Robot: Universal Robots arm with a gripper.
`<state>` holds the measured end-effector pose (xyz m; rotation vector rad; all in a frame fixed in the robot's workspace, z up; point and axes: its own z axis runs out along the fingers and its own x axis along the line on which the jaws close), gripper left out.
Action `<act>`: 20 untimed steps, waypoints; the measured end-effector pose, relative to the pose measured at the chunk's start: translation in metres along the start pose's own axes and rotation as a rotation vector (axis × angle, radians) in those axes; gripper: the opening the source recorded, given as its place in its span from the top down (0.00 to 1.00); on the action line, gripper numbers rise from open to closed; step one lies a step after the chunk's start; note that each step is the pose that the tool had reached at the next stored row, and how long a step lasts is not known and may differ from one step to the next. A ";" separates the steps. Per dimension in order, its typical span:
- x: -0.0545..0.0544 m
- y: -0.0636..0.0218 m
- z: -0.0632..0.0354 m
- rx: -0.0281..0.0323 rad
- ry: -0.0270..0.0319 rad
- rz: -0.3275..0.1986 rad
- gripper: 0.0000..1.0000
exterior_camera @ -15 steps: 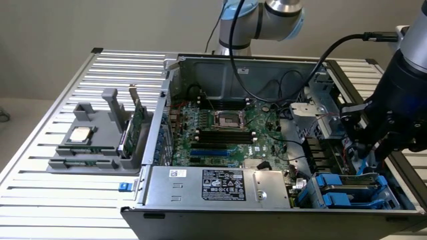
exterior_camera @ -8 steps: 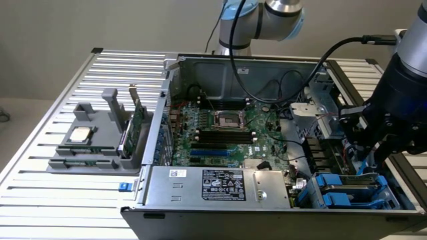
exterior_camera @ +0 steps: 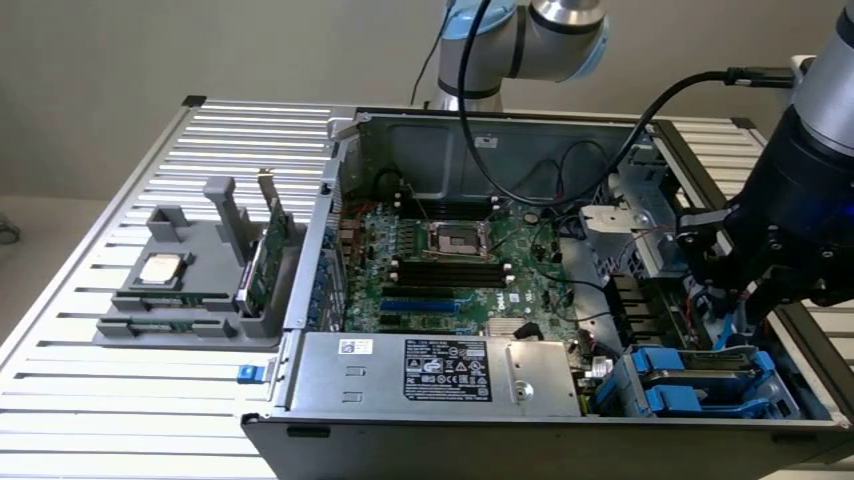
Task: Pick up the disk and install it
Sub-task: 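Insert the disk into the insertion slot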
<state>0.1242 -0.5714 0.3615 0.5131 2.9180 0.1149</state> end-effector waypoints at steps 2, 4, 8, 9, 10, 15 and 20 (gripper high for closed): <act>0.000 0.0000 0.0001 -0.0003 0.0002 0.000 0.69; 0.000 0.0000 0.0007 -0.0005 0.0001 0.000 0.69; 0.001 0.0002 0.0026 -0.0017 -0.0004 0.000 0.69; 0.001 0.0002 0.0032 -0.0029 -0.0004 0.001 0.69; 0.001 0.0003 0.0035 -0.0041 -0.0006 0.001 0.69; 0.000 0.0012 0.0049 -0.0119 -0.0033 0.002 0.69; 0.000 0.0016 0.0053 -0.0134 -0.0070 0.003 0.69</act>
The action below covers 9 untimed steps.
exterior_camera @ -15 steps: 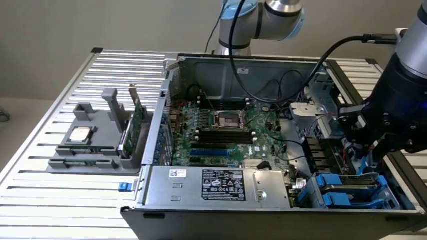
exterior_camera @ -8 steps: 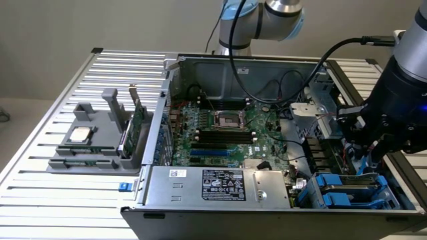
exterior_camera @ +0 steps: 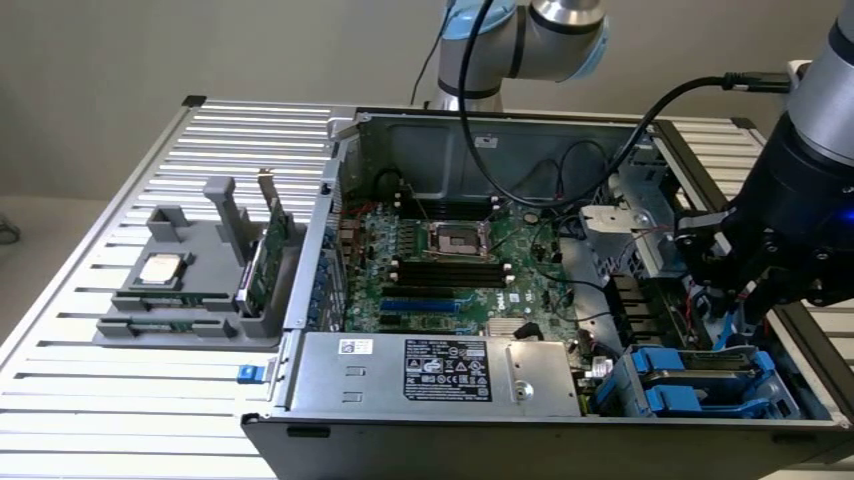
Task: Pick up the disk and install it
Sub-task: 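Insert the disk into the insertion slot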
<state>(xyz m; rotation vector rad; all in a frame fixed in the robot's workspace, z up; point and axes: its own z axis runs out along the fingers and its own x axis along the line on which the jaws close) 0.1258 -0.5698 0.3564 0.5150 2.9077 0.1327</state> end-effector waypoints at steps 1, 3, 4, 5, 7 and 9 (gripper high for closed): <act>0.000 0.0000 0.0001 -0.0003 -0.0008 0.000 0.69; 0.000 0.0000 0.0005 -0.0009 -0.0025 0.000 0.69; 0.000 0.0000 0.0009 -0.0015 -0.0037 0.001 0.69; 0.000 -0.0001 0.0014 -0.0020 -0.0052 0.001 0.69; 0.000 -0.0002 0.0018 -0.0028 -0.0080 0.001 0.69; 0.000 -0.0002 0.0020 -0.0034 -0.0101 0.000 0.69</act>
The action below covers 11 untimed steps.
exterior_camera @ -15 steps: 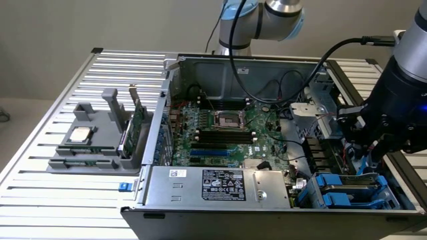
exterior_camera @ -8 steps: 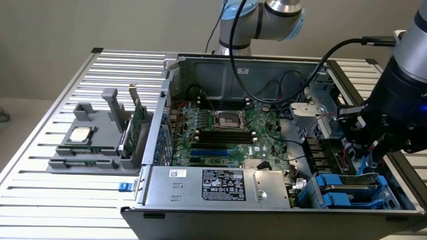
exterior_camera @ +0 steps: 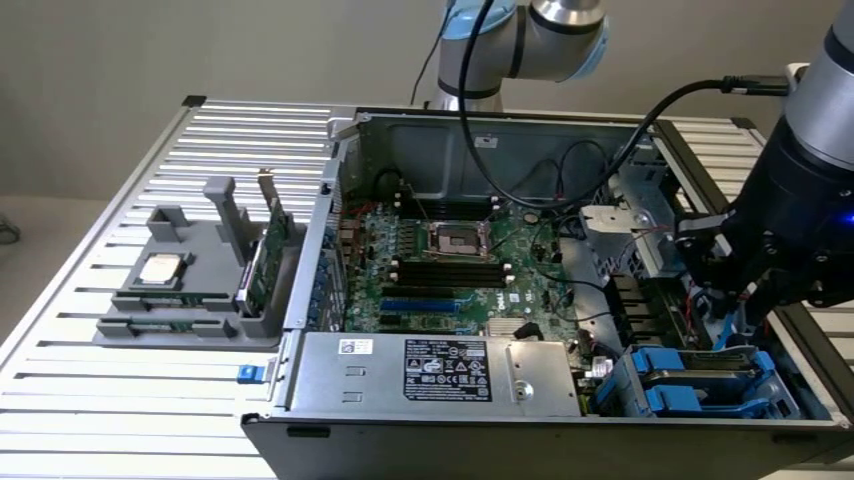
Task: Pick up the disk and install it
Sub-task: 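Insert the disk into the insertion slot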
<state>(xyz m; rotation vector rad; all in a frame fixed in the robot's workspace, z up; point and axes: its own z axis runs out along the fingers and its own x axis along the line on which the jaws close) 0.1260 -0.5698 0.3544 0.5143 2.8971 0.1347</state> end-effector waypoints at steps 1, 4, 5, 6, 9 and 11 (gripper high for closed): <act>0.000 0.0000 0.0002 -0.0006 -0.0011 0.000 0.69; 0.000 -0.0001 0.0009 -0.0019 -0.0045 0.000 0.69; 0.000 -0.0001 0.0010 -0.0018 -0.0046 0.000 0.69; 0.001 -0.0003 0.0018 -0.0018 -0.0047 0.001 0.69; 0.001 -0.0005 0.0018 -0.0018 -0.0048 0.001 0.69; 0.001 -0.0005 0.0018 -0.0018 -0.0048 0.001 0.69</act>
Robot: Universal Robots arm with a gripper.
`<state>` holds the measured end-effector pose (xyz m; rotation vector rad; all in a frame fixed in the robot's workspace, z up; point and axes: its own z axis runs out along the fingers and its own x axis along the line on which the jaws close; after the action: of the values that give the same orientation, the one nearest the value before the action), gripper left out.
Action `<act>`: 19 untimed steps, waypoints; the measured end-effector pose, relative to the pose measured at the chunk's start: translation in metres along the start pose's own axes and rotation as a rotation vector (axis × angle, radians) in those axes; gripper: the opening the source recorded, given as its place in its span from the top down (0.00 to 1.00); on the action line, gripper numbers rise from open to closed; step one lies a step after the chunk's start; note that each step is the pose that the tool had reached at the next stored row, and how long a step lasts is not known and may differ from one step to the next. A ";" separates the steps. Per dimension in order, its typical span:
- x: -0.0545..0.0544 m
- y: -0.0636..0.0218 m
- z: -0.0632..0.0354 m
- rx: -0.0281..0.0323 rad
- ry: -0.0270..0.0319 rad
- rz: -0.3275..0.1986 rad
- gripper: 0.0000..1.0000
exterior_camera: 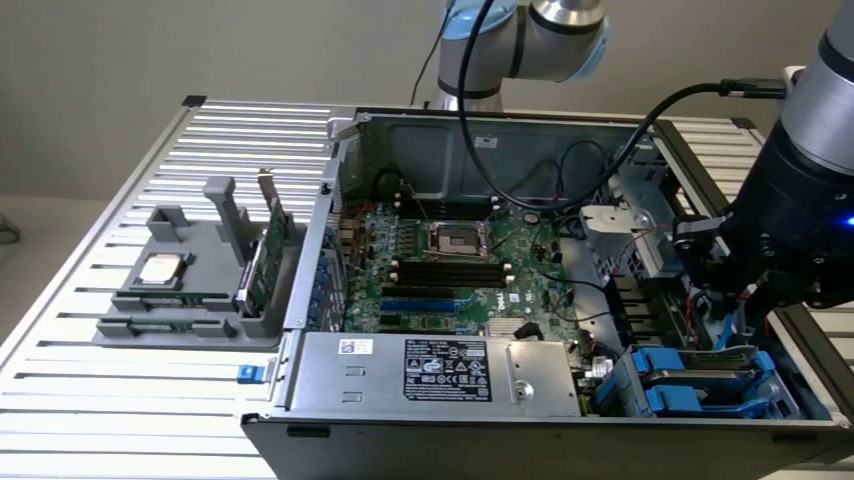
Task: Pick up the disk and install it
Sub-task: 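Insert the disk into the insertion slot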
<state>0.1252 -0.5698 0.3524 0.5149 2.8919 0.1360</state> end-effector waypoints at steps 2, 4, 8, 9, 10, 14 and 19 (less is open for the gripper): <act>0.000 0.0000 -0.0001 0.0002 -0.0001 0.000 0.69; 0.000 -0.0001 -0.0001 0.0001 0.0000 0.000 0.69; 0.001 -0.0002 -0.0002 0.0002 0.0000 0.000 0.78; 0.001 -0.0002 -0.0002 0.0002 -0.0001 0.000 0.83; 0.001 -0.0003 -0.0003 0.0002 -0.0001 0.000 0.83; 0.001 -0.0005 -0.0004 0.0005 -0.0002 0.001 0.83; 0.002 -0.0006 -0.0005 0.0011 -0.0005 0.002 0.83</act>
<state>0.1233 -0.5698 0.3524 0.5184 2.8911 0.1347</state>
